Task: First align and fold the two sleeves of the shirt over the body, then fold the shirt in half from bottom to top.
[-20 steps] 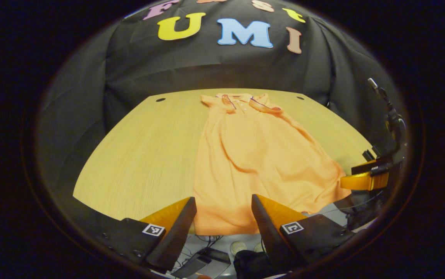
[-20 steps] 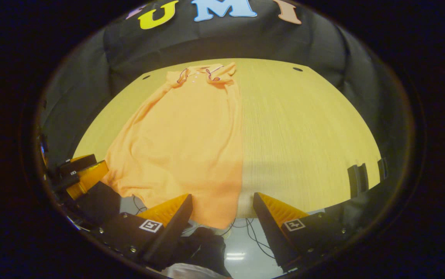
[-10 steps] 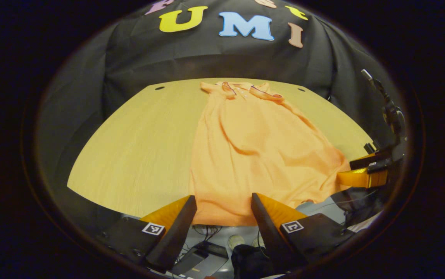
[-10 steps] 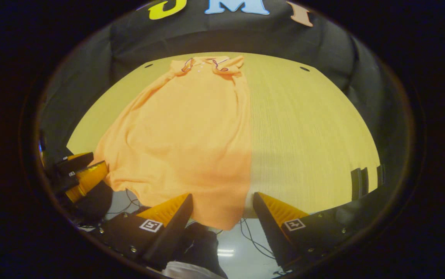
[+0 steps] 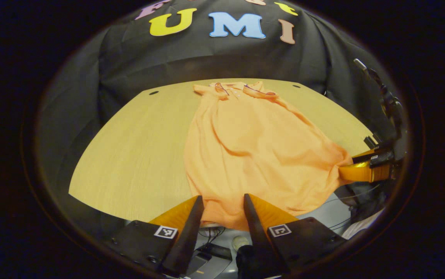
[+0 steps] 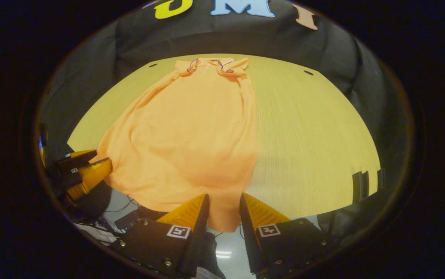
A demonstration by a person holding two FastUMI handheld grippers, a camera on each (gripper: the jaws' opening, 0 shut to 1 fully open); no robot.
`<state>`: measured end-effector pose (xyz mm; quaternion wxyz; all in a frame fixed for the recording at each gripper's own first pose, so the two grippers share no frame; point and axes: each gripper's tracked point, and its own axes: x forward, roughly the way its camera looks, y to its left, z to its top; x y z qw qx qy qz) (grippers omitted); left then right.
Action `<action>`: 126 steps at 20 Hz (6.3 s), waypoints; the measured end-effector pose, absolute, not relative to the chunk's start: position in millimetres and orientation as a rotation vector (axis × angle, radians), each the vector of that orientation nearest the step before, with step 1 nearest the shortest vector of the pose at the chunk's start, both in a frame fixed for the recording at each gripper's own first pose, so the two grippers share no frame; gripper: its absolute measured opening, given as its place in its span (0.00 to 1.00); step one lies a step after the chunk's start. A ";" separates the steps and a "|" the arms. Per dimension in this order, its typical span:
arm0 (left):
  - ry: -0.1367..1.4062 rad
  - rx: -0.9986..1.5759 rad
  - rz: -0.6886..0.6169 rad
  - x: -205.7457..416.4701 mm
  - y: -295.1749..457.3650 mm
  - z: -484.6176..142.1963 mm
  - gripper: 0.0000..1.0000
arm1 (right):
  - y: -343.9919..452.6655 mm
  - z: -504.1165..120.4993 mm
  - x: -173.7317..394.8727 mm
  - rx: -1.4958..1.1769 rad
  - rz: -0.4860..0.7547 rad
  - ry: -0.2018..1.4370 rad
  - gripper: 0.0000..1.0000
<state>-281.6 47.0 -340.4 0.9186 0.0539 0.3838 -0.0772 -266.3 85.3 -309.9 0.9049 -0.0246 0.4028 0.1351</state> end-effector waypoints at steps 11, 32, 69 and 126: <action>0.807 0.104 -0.138 -279.4 33.6 -340.5 0.08 | 85.2 -309.7 -264.1 0.108 0.272 0.829 0.00; 0.678 0.035 -0.082 -213.7 23.6 -252.5 0.08 | 69.5 -208.8 -220.9 0.095 0.361 0.638 0.00; 0.475 -0.039 -0.156 116.3 11.0 -160.6 0.08 | 76.0 -75.5 48.0 0.049 0.191 0.431 0.00; 0.557 0.143 -0.103 220.8 23.4 -246.3 1.00 | 110.7 -123.8 173.4 -0.122 0.110 0.499 0.88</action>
